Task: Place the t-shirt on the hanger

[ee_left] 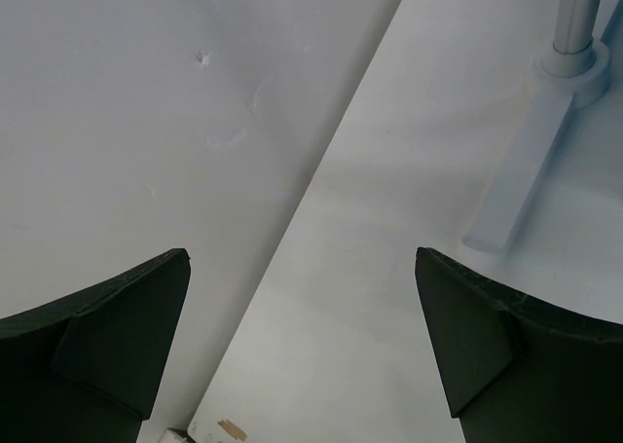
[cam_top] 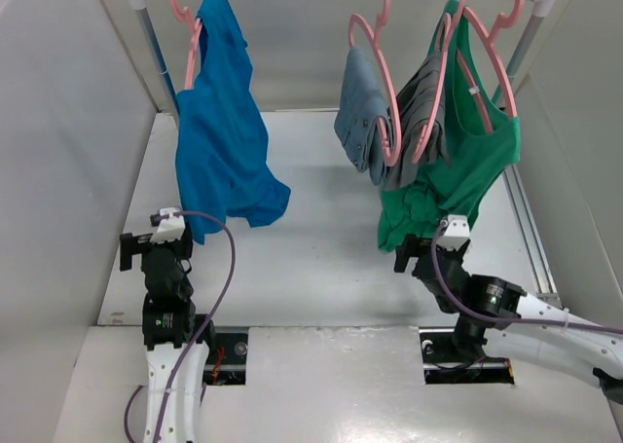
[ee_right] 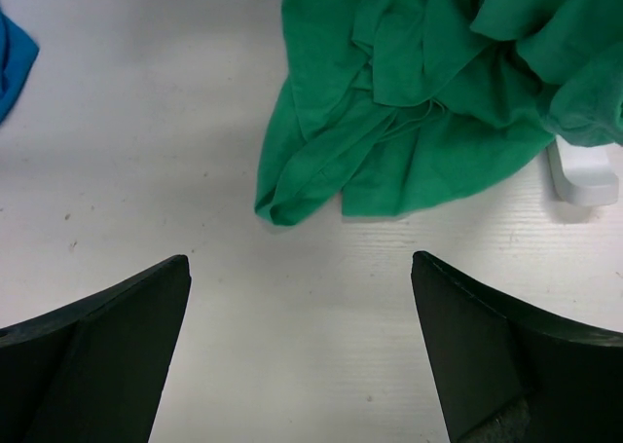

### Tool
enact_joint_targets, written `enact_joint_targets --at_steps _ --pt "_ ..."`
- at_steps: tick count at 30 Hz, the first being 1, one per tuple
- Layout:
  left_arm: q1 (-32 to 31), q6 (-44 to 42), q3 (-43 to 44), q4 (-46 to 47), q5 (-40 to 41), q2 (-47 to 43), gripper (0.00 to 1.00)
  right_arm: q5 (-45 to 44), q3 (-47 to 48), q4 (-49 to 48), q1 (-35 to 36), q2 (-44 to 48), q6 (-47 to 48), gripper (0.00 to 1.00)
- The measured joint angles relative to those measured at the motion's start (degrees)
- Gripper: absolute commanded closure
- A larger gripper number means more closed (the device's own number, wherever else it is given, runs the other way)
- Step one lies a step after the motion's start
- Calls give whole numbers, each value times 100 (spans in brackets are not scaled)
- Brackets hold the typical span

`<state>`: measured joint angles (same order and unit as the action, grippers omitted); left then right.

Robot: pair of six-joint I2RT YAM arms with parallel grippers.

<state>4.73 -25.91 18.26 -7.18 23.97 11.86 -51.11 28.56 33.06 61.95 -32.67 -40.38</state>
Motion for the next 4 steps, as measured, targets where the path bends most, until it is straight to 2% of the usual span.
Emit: enact_joint_targets --at_steps 4 --pt "0 0 0 -17 0 2 0 -103 256 129 0 -297 -52 0"
